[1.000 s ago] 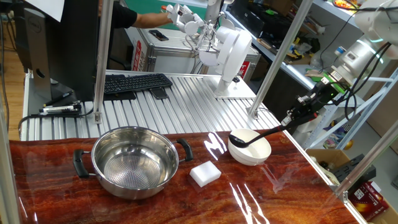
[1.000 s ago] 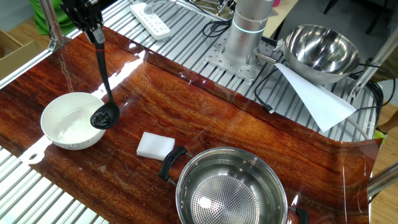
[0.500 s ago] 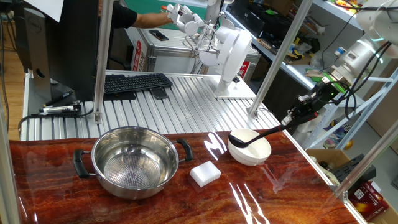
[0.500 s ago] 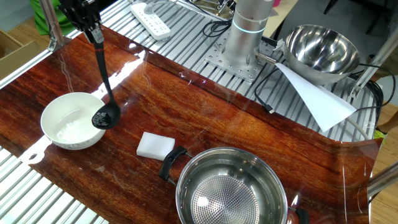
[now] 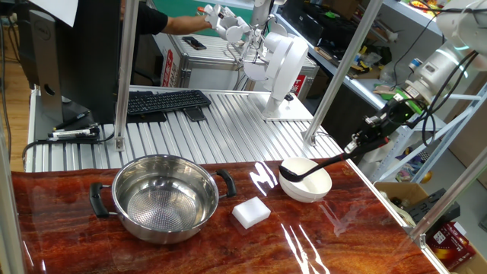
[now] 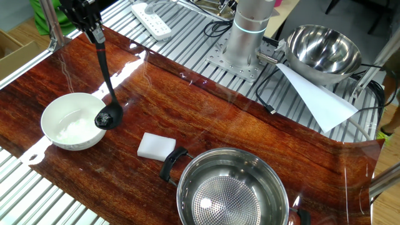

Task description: Scoop water with a large spoon from one bowl to another

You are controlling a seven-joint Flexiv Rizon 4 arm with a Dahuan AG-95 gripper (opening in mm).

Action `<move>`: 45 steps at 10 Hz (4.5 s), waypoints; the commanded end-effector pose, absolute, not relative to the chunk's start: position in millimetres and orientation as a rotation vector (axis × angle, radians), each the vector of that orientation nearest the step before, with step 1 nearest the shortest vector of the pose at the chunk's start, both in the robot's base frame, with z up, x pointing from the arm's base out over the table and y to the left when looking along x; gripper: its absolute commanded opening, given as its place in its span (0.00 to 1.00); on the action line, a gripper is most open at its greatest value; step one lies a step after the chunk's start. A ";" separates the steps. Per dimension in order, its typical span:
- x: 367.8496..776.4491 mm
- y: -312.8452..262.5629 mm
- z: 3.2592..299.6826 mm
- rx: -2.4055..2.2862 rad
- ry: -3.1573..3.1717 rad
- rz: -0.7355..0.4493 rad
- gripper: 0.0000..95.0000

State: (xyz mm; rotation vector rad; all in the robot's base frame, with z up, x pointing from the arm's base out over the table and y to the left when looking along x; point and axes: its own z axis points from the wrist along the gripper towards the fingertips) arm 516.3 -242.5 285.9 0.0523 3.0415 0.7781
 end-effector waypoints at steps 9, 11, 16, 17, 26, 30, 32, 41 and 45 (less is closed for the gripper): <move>514.8 -242.4 284.9 0.019 3.063 0.786 0.00; 513.7 -244.6 283.9 0.015 3.062 0.808 0.00; 510.4 -250.3 281.6 0.001 3.057 0.819 0.00; 509.8 -251.3 281.2 0.001 3.057 0.820 0.00; 504.6 -259.3 277.7 -0.005 3.046 0.862 0.00; 503.8 -260.5 277.2 0.008 3.041 0.905 0.00; 503.8 -260.5 277.2 -0.003 3.042 0.886 0.00; 512.1 -247.2 282.9 -0.119 3.066 0.513 0.00; 520.1 -229.4 292.6 -0.111 3.087 0.415 0.00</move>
